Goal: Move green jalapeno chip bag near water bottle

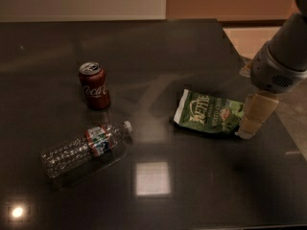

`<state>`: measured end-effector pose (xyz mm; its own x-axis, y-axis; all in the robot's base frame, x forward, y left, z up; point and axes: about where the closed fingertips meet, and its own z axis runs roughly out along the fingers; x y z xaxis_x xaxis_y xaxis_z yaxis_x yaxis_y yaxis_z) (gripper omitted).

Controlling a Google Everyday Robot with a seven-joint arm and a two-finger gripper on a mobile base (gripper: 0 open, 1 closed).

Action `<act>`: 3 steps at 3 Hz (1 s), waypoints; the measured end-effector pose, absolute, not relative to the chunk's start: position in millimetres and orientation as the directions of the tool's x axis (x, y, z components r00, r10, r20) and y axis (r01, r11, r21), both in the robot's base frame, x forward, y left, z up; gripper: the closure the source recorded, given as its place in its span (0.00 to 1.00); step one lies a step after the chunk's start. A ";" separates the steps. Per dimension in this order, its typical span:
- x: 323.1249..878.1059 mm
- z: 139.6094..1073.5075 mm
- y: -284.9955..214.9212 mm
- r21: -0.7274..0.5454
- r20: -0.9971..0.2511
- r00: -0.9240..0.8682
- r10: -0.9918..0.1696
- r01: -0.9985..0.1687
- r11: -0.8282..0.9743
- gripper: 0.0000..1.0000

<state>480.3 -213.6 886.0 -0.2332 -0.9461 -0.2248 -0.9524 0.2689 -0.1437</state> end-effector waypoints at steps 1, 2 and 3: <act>481.9 868.5 -215.6 -0.132 -0.218 -0.235 -0.947 -0.955 0.267 0.00; 485.5 852.2 -216.3 -0.110 -0.224 -0.240 -0.945 -0.957 0.270 0.02; 487.0 845.0 -216.6 -0.096 -0.224 -0.243 -0.944 -0.958 0.270 0.24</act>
Offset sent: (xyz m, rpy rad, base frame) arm 0.0086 -0.0047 -0.0468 0.0189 0.0465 -0.0034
